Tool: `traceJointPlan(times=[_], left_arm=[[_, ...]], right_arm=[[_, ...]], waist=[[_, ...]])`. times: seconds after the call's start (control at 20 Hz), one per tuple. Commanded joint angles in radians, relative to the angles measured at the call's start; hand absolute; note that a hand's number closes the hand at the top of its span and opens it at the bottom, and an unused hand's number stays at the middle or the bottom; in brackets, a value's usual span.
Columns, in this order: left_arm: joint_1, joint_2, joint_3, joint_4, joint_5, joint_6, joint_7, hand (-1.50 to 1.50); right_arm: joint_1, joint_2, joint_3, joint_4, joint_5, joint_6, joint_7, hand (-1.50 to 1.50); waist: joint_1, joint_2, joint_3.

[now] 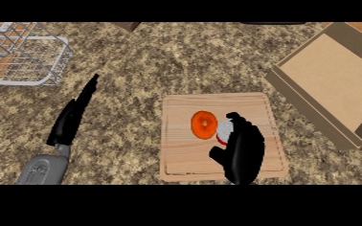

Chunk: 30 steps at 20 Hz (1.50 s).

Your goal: Pick the can from the cutting board and place it in the cardboard box

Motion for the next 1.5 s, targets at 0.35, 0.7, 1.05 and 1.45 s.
traceJointPlan(times=[0.35, 0.7, 1.05, 1.45], left_arm=[[0.031, -0.002, 0.014, -0.034, 0.0, -0.035, -0.019, 0.0], [-0.026, -0.009, -0.014, -0.014, -0.024, -0.034, -0.022, 0.0], [-0.031, -0.014, -0.009, -0.008, -0.025, -0.033, -0.008, 0.0], [-0.019, -0.039, -0.011, 0.017, -0.047, -0.006, -0.016, 0.0]], right_arm=[[-0.164, 0.0, -0.146, 0.081, 0.077, 0.096, 0.084, 1.5], [-0.455, -0.063, -0.478, 0.306, -0.257, 0.437, -0.023, 1.5], [-0.897, -0.229, -0.63, 0.616, -0.28, 0.605, -0.046, 1.5], [-1.122, -0.282, -0.641, 0.826, -0.146, 0.545, 0.102, 1.5]], waist=[[0.014, 0.014, 0.005], [0.08, 0.051, 0.005], [0.081, 0.034, 0.005], [0.046, 0.026, 0.004]])
